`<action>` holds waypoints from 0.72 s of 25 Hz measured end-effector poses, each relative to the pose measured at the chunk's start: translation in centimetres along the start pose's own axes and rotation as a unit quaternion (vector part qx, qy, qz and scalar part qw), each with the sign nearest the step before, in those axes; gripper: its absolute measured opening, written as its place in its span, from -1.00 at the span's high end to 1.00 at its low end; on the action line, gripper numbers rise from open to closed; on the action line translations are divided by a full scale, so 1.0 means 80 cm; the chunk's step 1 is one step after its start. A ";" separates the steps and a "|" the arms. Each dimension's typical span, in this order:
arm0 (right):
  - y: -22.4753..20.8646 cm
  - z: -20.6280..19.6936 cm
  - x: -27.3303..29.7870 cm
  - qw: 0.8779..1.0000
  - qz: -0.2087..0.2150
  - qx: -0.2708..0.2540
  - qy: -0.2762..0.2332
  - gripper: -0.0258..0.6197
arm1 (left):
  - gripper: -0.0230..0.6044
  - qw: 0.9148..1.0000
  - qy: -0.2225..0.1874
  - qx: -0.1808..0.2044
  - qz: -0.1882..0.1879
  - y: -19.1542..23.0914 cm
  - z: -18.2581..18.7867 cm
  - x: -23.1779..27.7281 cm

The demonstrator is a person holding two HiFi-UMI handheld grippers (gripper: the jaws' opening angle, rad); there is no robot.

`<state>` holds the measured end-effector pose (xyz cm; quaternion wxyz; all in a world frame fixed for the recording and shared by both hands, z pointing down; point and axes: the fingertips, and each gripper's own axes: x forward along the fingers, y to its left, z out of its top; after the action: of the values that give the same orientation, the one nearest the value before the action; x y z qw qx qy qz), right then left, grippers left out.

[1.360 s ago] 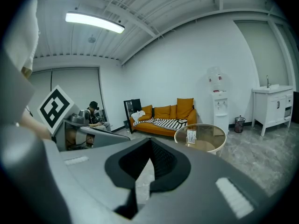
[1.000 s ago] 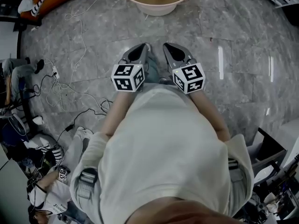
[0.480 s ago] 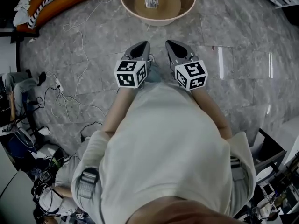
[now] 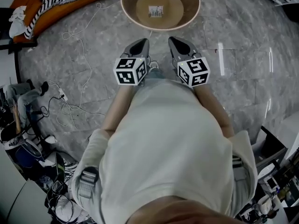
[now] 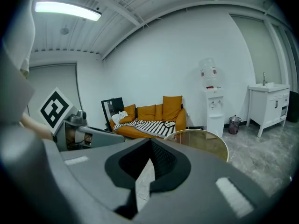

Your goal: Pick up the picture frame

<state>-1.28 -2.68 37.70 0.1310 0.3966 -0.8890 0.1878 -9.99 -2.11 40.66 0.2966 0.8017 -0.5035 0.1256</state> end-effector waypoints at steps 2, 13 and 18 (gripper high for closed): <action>-0.005 0.005 0.016 1.000 -0.003 0.003 0.001 0.92 | 0.93 1.000 0.003 -0.002 -0.002 0.014 0.008 0.010; -0.038 0.004 0.083 0.999 -0.033 0.024 0.030 0.92 | 0.93 0.999 0.029 0.002 -0.023 0.067 0.027 0.069; -0.056 -0.014 0.107 0.998 -0.032 0.028 0.051 0.92 | 0.93 0.999 0.038 -0.005 -0.005 0.091 0.014 0.100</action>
<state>-3.40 -10.58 43.02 0.1706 0.4184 -0.8625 0.2281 -12.80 -10.92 46.31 0.3204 0.7973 -0.4884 0.1523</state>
